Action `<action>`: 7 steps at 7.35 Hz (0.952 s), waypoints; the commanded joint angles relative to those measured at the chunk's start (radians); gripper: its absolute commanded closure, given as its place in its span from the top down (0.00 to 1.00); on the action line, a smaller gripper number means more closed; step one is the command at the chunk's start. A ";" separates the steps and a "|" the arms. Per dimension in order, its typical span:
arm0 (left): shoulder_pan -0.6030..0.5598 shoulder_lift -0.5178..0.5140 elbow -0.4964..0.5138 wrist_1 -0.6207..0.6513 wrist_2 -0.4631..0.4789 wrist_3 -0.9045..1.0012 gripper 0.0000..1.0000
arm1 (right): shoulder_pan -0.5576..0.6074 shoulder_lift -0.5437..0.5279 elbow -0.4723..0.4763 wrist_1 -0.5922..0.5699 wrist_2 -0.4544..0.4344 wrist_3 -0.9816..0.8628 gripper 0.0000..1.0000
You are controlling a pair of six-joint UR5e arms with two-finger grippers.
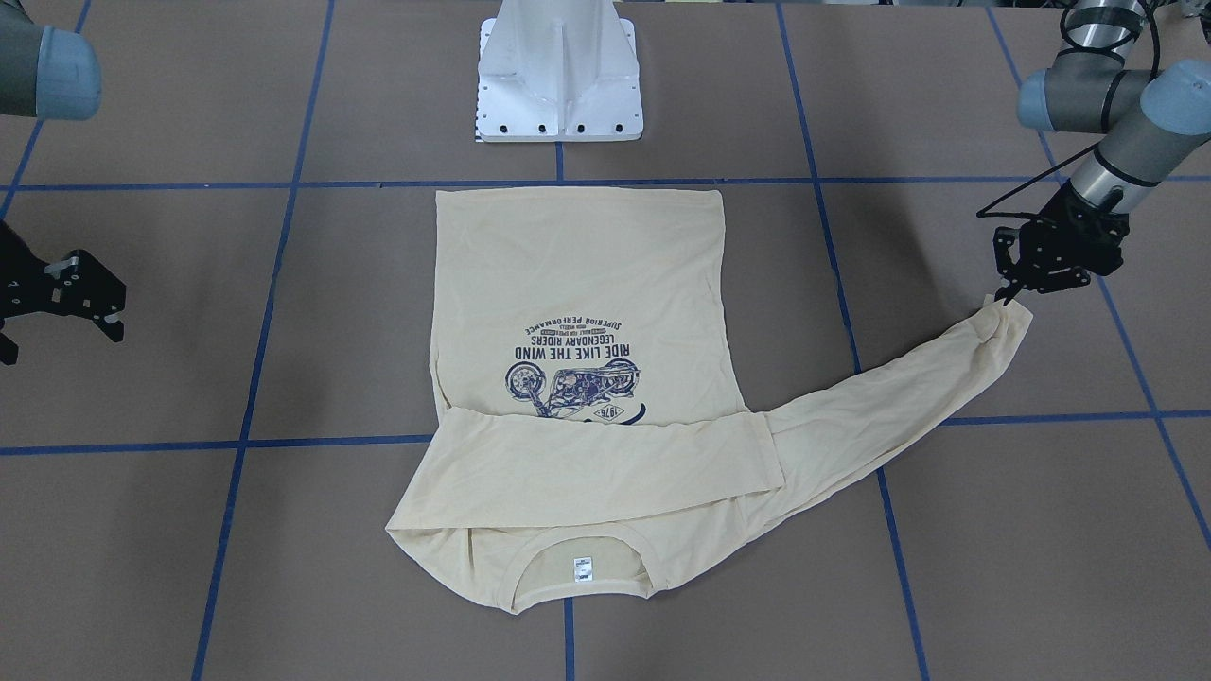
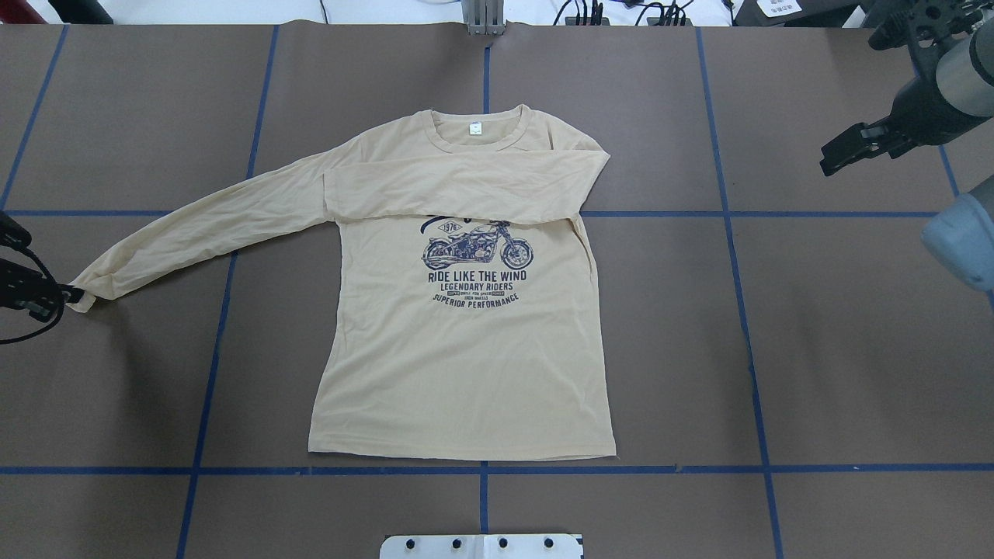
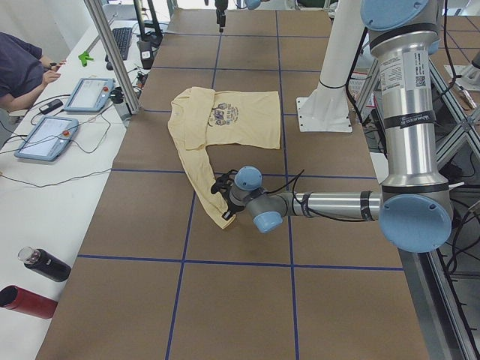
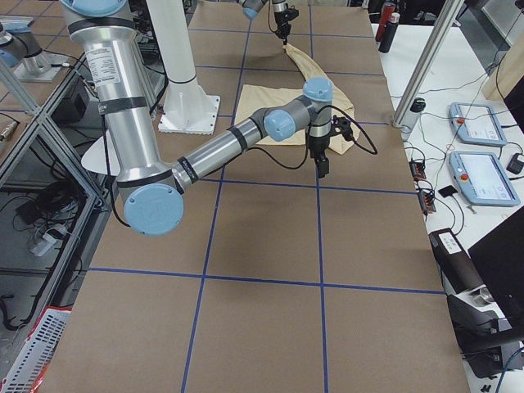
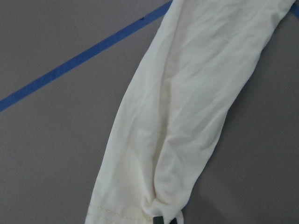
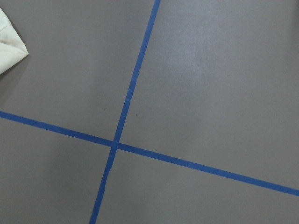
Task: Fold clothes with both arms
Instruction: 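Grasp the sleeve cuff nearest the left gripper with the left gripper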
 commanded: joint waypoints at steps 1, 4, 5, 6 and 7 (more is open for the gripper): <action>-0.071 -0.108 -0.047 0.126 -0.090 -0.003 0.00 | 0.066 -0.038 0.001 0.001 0.055 -0.045 1.00; -0.122 -0.424 -0.124 0.581 -0.131 -0.003 0.00 | 0.224 -0.155 0.001 -0.004 0.143 -0.278 1.00; -0.119 -0.527 -0.122 0.684 -0.128 -0.004 0.00 | 0.259 -0.176 -0.004 -0.007 0.171 -0.314 1.00; -0.117 -0.607 -0.121 0.726 -0.126 -0.018 0.00 | 0.273 -0.198 -0.004 -0.004 0.172 -0.342 1.00; -0.113 -0.670 -0.110 0.747 -0.126 -0.021 0.00 | 0.276 -0.199 -0.005 -0.004 0.173 -0.345 1.00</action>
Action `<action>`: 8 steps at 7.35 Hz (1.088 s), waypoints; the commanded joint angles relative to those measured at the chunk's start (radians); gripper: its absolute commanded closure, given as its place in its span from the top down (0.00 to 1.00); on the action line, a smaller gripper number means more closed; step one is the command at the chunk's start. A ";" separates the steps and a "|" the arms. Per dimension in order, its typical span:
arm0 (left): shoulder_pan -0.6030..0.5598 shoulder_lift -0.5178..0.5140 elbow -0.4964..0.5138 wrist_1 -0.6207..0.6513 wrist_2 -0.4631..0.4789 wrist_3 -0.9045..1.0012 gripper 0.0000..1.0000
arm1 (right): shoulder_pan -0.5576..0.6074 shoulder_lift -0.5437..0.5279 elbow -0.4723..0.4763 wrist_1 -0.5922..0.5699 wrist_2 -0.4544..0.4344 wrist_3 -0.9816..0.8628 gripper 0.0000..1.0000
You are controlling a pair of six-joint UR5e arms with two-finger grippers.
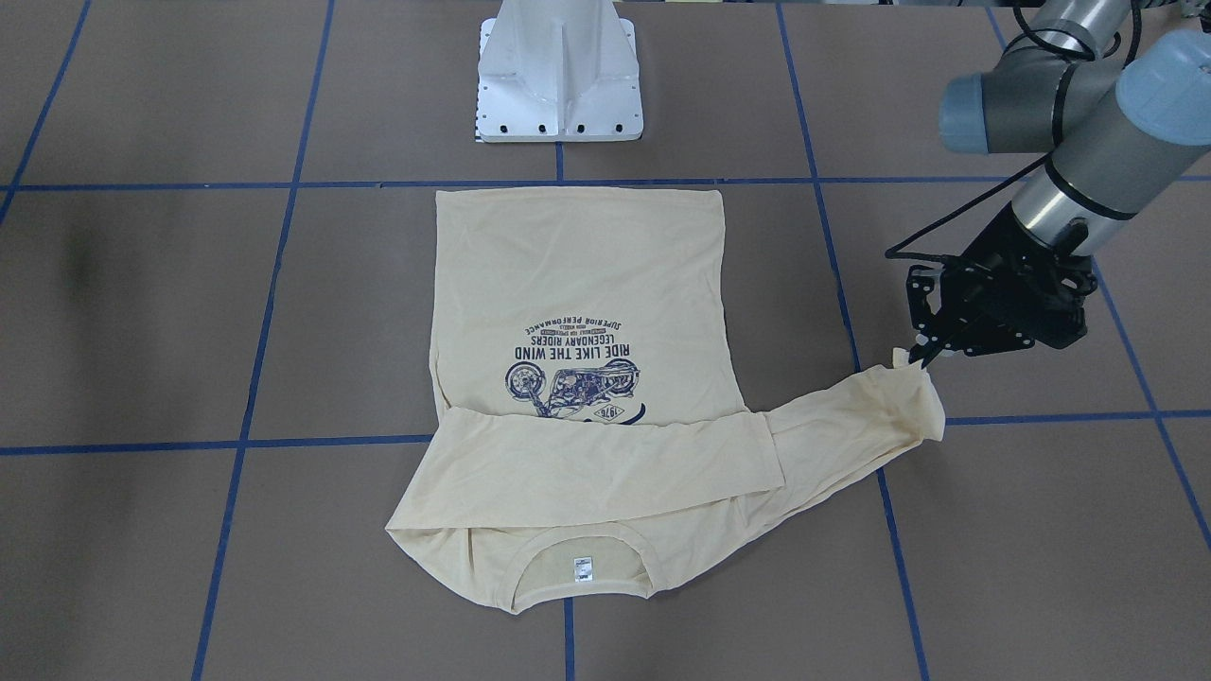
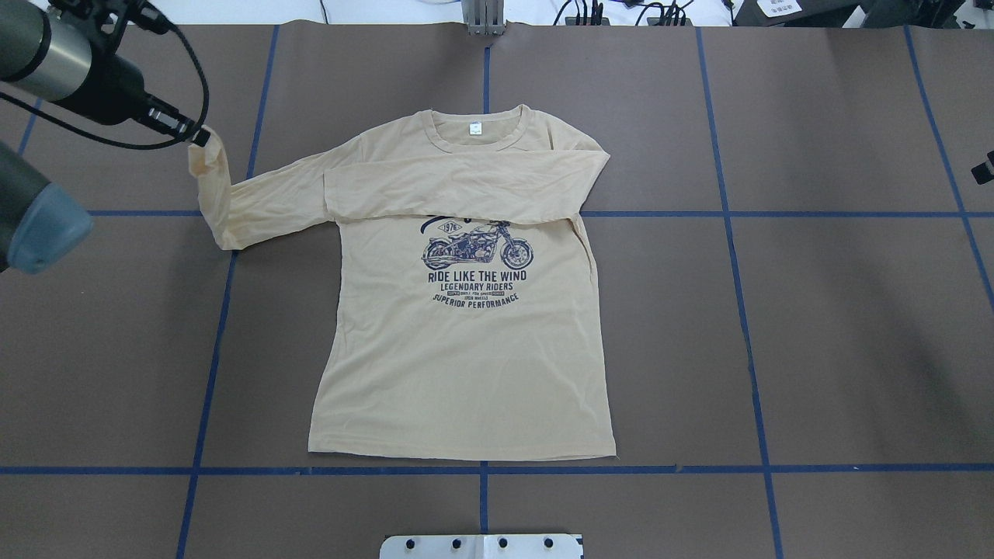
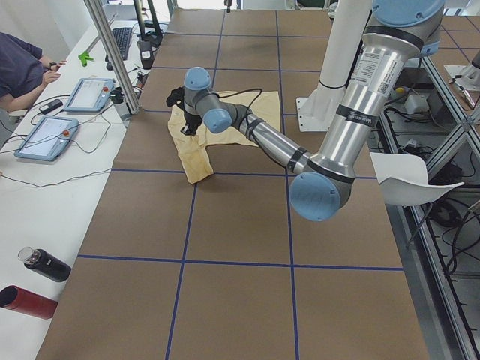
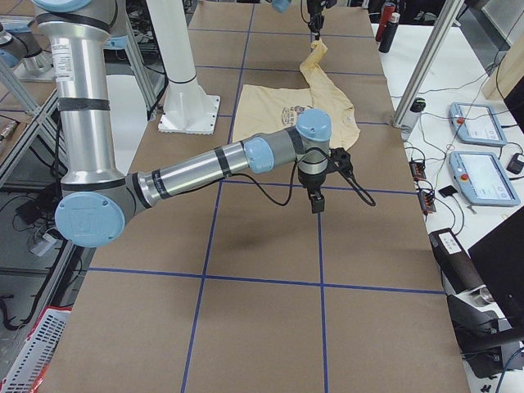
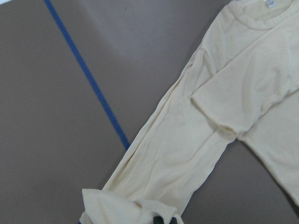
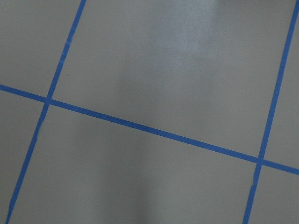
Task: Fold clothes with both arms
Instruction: 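Carry the held sleeve across the shirt body toward the far shoulder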
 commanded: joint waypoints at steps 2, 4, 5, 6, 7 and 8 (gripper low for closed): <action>0.033 -0.265 0.063 0.135 0.004 -0.122 0.00 | 0.015 -0.014 -0.002 0.001 0.004 -0.022 1.00; 0.050 -0.408 0.155 0.150 0.016 -0.217 0.00 | 0.015 -0.014 -0.002 0.002 0.006 -0.022 1.00; 0.058 -0.476 0.217 0.156 0.021 -0.245 0.00 | 0.015 -0.014 -0.002 0.002 0.006 -0.022 1.00; 0.074 -0.533 0.258 0.176 0.024 -0.283 0.00 | 0.015 -0.014 0.000 0.002 0.006 -0.022 1.00; 0.138 -0.593 0.308 0.178 0.098 -0.376 0.00 | 0.015 -0.014 0.001 0.002 0.007 -0.022 1.00; 0.219 -0.660 0.398 0.178 0.190 -0.439 0.00 | 0.015 -0.014 0.000 0.002 0.006 -0.022 1.00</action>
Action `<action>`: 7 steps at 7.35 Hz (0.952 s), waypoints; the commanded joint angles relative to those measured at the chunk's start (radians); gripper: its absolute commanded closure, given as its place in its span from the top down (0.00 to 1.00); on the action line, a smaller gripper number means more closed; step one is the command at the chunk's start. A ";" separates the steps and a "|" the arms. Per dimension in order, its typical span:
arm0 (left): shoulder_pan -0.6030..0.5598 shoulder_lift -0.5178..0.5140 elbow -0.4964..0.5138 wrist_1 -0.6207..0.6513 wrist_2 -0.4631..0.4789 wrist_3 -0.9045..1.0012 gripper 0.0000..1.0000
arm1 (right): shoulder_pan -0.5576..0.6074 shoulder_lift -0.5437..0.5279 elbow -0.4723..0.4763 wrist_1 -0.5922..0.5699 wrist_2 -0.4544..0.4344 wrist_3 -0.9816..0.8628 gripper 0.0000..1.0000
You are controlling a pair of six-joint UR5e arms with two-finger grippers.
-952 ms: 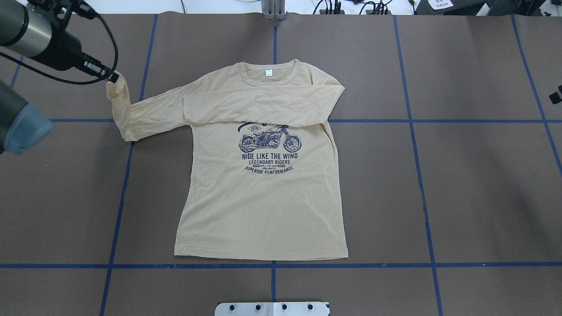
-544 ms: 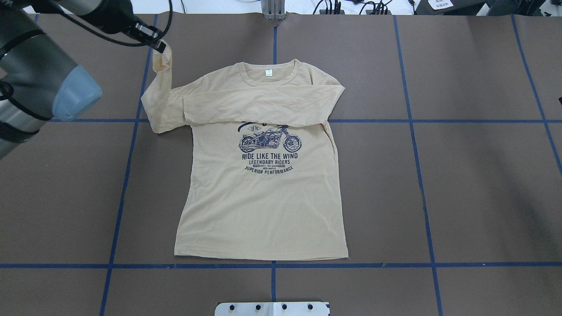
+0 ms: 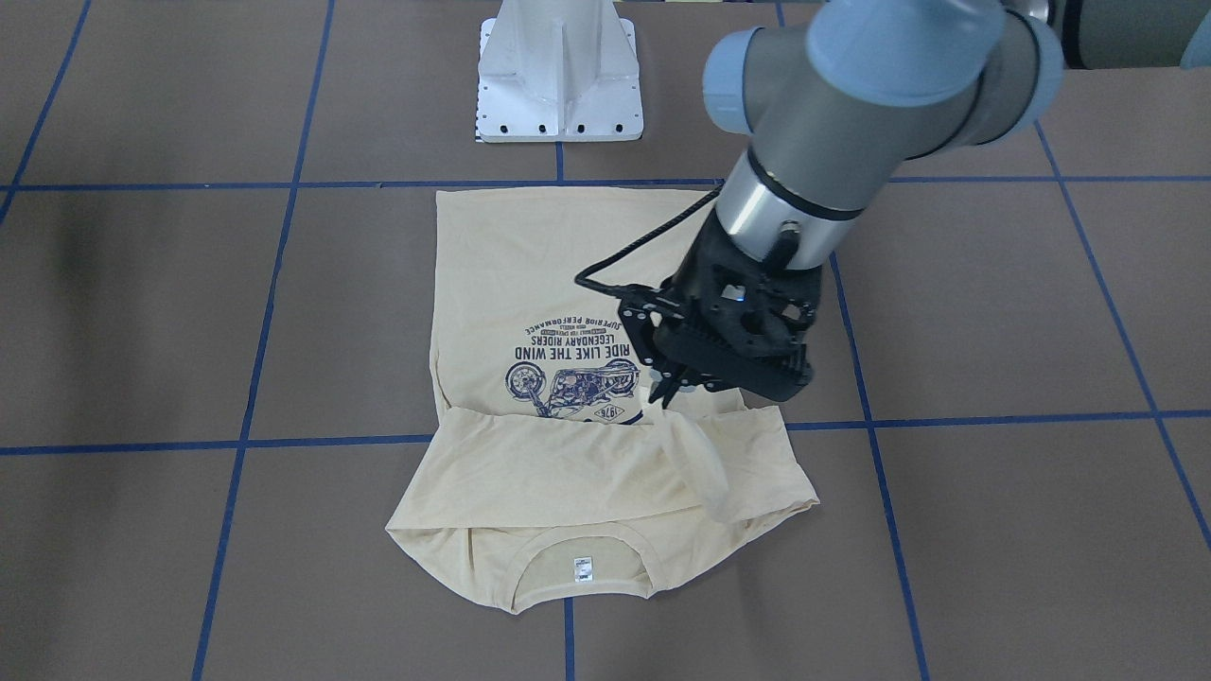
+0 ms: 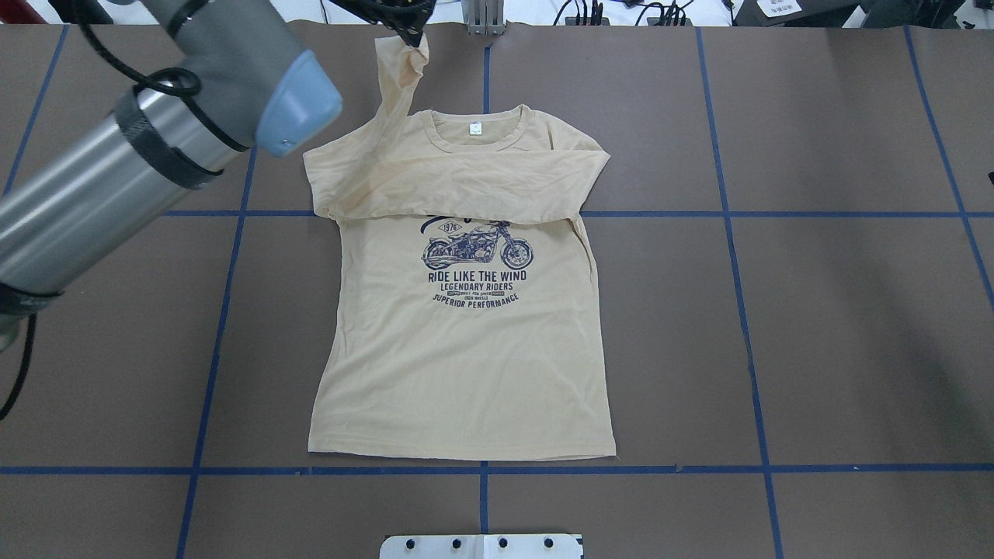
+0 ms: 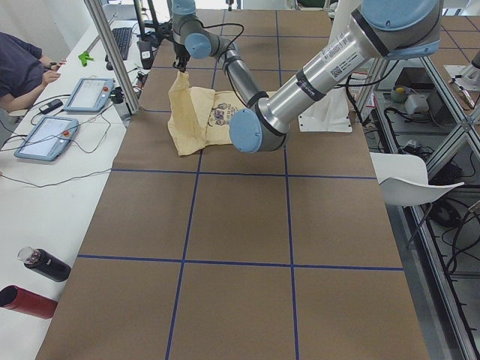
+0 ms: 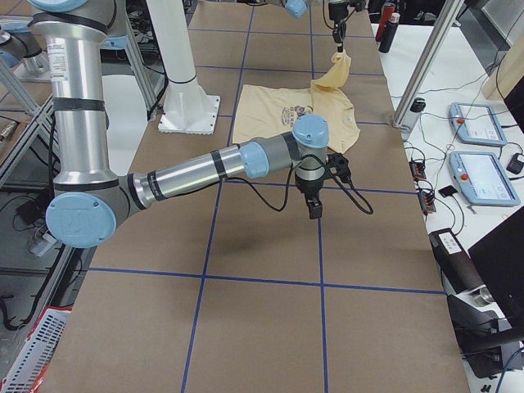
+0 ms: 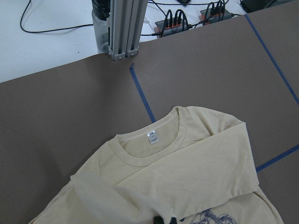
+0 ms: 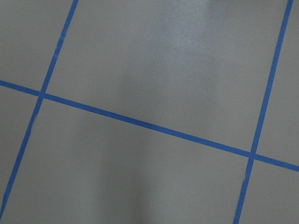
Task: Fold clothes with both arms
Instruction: 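Carry the held sleeve across the shirt body toward the far shoulder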
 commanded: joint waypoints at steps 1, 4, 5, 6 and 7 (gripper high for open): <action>0.132 -0.133 0.169 -0.006 0.130 -0.126 0.00 | 0.000 -0.001 0.000 0.000 -0.001 0.000 0.99; 0.267 -0.288 0.476 -0.203 0.225 -0.386 0.00 | 0.000 -0.001 0.001 0.000 -0.001 0.002 1.00; 0.286 -0.299 0.515 -0.224 0.254 -0.451 0.00 | 0.000 -0.001 0.001 0.000 -0.001 0.002 1.00; 0.288 -0.305 0.538 -0.225 0.255 -0.532 0.13 | 0.000 -0.001 0.001 0.000 -0.001 0.003 1.00; 0.288 -0.308 0.549 -0.242 0.255 -0.642 0.81 | 0.000 -0.001 0.000 0.000 -0.001 0.003 1.00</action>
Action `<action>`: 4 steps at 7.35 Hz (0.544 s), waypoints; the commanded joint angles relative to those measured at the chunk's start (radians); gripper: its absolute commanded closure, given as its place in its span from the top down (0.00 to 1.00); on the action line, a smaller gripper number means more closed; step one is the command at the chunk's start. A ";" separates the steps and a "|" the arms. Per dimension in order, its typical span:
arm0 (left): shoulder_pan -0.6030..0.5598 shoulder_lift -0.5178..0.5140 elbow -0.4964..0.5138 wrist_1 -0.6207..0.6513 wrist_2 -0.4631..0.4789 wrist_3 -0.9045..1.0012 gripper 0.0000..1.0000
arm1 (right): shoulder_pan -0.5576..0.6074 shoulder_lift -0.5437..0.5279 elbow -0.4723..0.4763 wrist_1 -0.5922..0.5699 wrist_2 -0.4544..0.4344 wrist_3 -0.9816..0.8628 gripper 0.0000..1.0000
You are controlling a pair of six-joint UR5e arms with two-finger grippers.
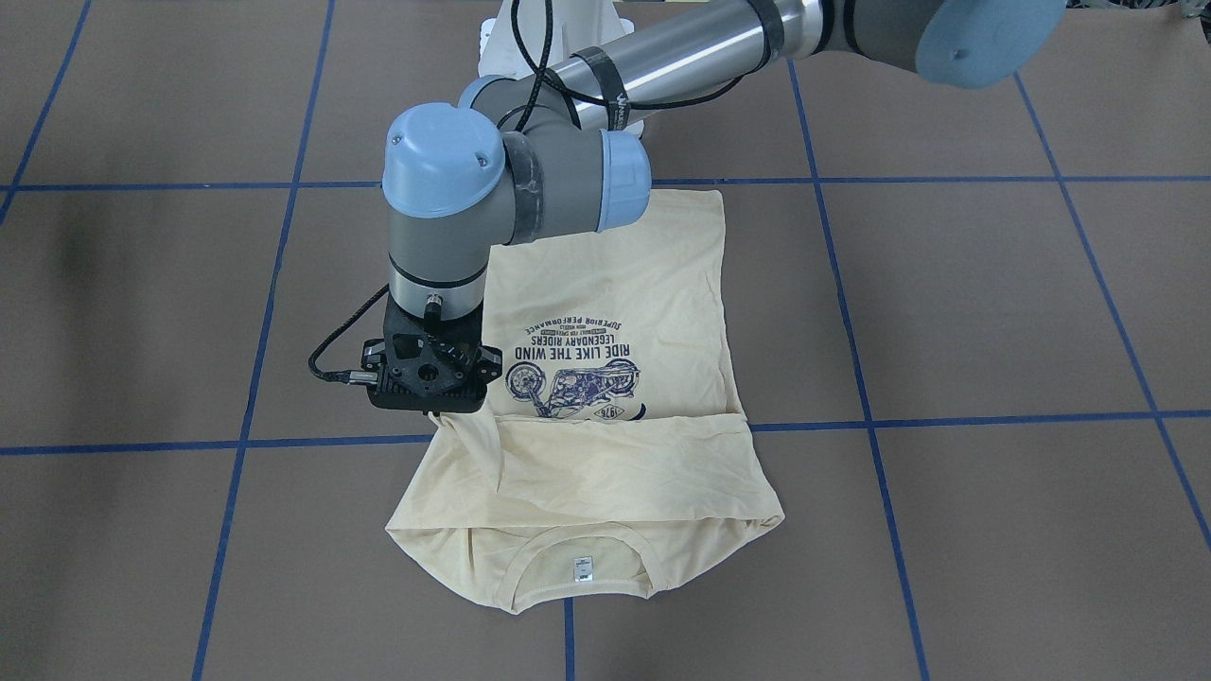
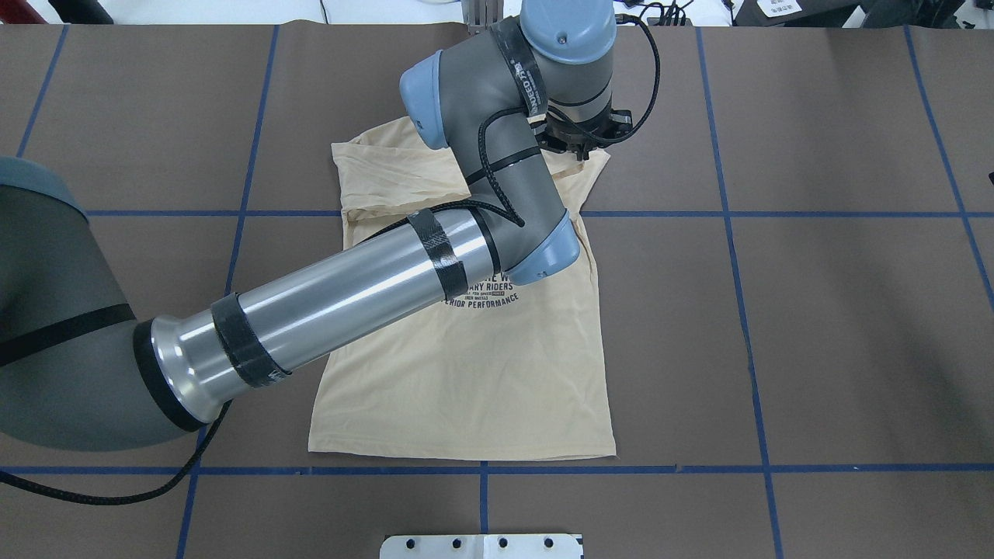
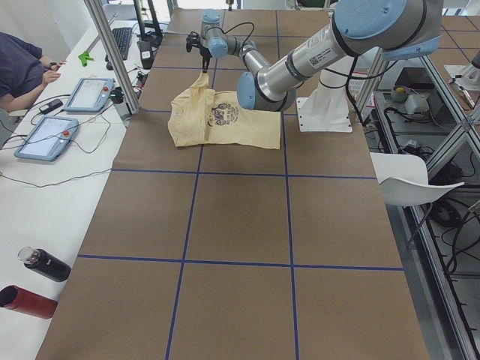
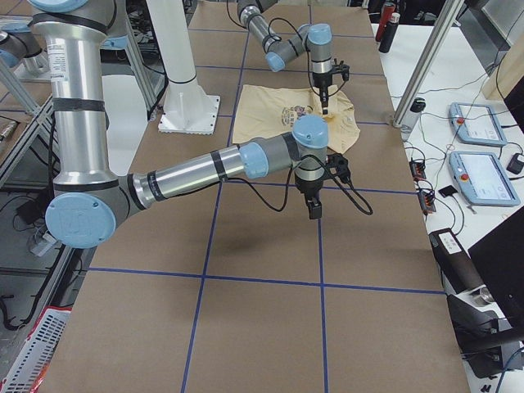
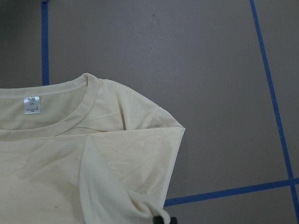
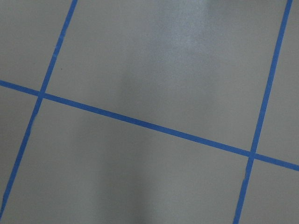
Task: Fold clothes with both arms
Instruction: 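Carry the held sleeve across the shirt body toward the far shoulder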
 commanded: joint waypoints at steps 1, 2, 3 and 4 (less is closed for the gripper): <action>0.005 -0.011 0.037 -0.083 0.007 -0.227 1.00 | 0.000 0.000 -0.001 0.002 0.000 0.001 1.00; 0.007 -0.023 0.047 -0.114 0.008 -0.248 1.00 | 0.000 0.000 -0.001 0.002 -0.002 0.002 1.00; 0.007 -0.036 0.048 -0.114 0.007 -0.242 1.00 | 0.000 0.000 -0.003 0.002 -0.002 0.002 1.00; 0.005 -0.040 0.048 -0.114 0.002 -0.177 1.00 | 0.000 0.001 -0.003 0.002 -0.002 0.005 1.00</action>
